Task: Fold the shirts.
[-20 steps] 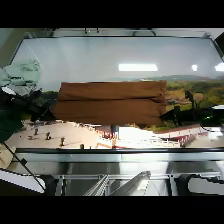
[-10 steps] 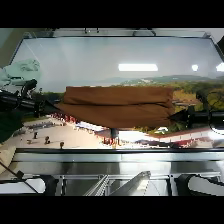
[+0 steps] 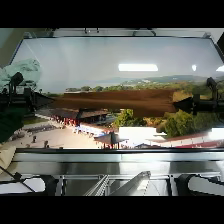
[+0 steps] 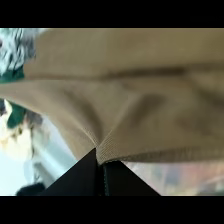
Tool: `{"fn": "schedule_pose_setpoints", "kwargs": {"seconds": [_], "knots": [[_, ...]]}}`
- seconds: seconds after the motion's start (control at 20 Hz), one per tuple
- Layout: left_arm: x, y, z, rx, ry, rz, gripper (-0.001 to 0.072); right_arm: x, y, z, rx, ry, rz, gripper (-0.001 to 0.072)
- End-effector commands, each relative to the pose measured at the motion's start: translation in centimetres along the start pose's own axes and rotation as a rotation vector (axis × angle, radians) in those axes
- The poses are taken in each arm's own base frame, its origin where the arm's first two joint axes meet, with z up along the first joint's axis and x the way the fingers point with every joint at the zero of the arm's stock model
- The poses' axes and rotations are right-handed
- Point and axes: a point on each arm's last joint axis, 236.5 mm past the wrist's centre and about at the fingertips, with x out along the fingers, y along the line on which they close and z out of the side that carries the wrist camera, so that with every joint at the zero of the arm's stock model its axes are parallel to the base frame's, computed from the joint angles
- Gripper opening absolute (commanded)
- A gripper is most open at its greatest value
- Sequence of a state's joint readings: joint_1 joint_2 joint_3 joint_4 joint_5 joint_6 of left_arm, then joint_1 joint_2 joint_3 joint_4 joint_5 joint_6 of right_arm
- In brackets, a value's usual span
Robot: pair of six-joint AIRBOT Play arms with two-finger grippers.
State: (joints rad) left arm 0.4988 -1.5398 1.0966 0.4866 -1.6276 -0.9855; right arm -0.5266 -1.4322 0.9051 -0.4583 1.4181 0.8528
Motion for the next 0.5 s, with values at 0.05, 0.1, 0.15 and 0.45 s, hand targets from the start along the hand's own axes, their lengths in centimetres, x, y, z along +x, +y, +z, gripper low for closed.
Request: {"fn": "schedule_pose_setpoints", "kwargs": {"seconds": [0.05,0.1,0.15,0.45], "knots": [[2.6,4.4,3.1,-0.105,0.028,-0.004,0.0017,2.7,-3.0,4.8,-0.003,-0.054,-0.058,0.0021],[3.4,5.2,3.8,-0.123,0.040,-0.002,0.0017,3.5,-4.0,5.6,0.001,-0.061,-0.077,0.0021],[4.1,6.0,4.5,-0.139,0.055,-0.002,0.0017,4.3,-5.0,6.4,0.001,-0.065,-0.094,0.0022],[7.7,9.3,8.2,-0.186,0.100,0.017,0.0016,7.1,-9.4,9.6,-0.003,-0.079,-0.145,0.0022]]}}
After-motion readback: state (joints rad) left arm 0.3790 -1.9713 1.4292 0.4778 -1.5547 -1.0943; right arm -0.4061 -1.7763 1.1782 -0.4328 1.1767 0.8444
